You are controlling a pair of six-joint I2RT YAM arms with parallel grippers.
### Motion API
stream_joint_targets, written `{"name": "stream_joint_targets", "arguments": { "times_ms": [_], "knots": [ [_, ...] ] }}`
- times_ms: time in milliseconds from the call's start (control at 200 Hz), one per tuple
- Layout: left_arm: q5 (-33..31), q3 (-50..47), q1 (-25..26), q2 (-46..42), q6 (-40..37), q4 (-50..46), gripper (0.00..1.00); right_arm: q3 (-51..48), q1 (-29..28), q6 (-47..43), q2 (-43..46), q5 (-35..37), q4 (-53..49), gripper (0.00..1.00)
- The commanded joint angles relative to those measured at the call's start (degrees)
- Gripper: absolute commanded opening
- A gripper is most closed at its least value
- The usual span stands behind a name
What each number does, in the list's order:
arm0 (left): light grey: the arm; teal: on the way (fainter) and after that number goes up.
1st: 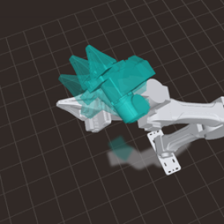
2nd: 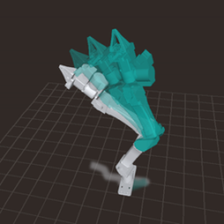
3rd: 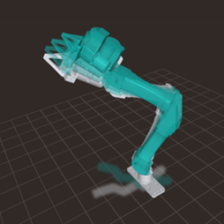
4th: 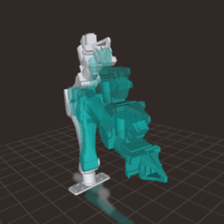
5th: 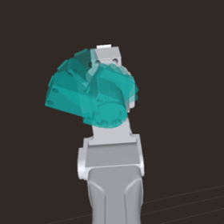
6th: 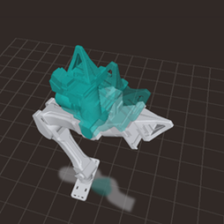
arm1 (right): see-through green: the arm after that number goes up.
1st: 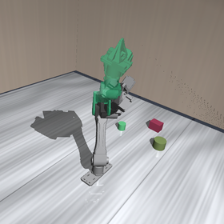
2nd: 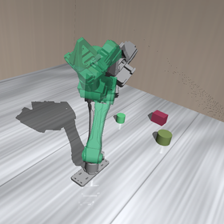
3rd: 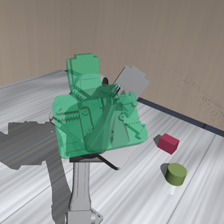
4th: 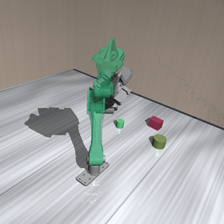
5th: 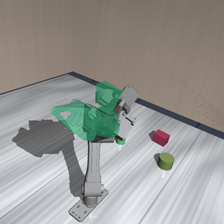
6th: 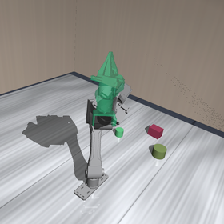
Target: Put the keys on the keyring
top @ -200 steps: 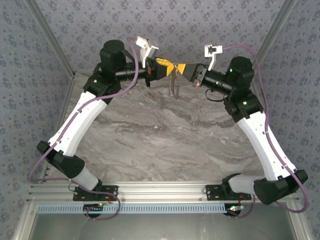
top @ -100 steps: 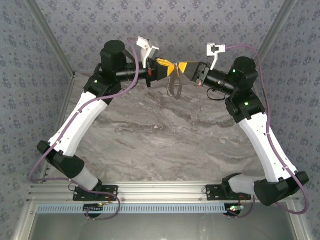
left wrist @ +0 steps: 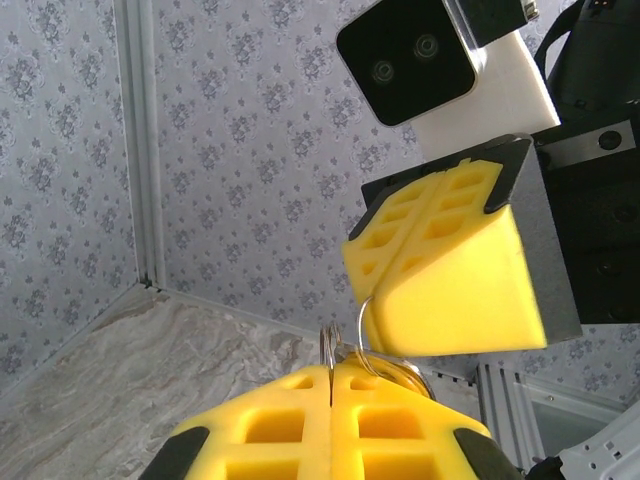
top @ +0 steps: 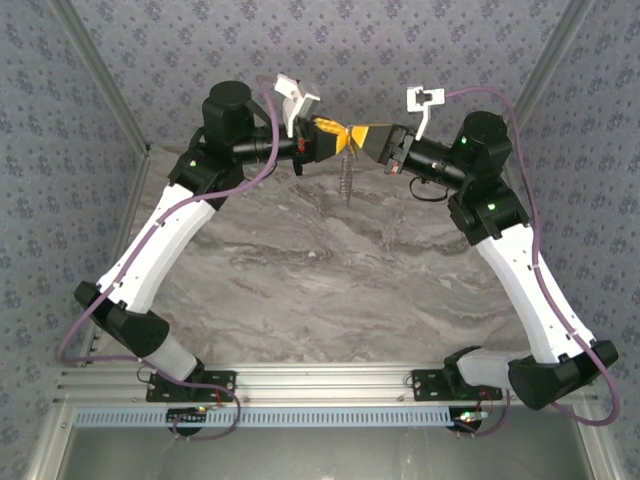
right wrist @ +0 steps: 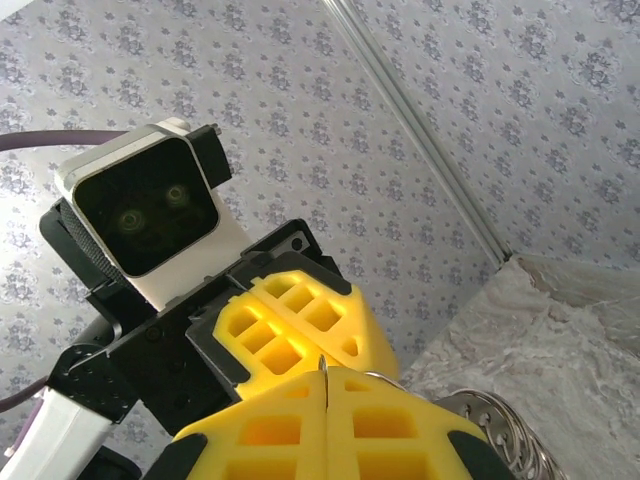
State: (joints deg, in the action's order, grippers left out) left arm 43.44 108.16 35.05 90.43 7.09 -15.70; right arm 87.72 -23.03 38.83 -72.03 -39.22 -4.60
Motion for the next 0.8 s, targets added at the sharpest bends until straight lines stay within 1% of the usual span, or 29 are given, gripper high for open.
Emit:
{"name": "stream_joint_targets", "arguments": {
  "times_ms": [0,345,600,799],
  "knots": [
    [0.8,-0.2,0.5,-2.3,0.2,2.8,0.0,2.0,0.1,-2.1,0.1,1.8,-3.6,0.0],
    [1.0,-0.3,0.7,-2.7,0.2,3.1,0.0,1.8,1.4,-2.2,0.4,4.8,-5.9,0.0],
    [1.0,-1.0,0.8,-3.2,0.0,3.3,0.0,0.7,2.5,-1.6,1.0,5.2,-6.1,0.0],
    [0.3,-2.1,0.8,-3.9,0.5,4.8,0.0,-0.3,3.4,-0.5,1.4,3.5,-5.2,0.0]
  ]
}}
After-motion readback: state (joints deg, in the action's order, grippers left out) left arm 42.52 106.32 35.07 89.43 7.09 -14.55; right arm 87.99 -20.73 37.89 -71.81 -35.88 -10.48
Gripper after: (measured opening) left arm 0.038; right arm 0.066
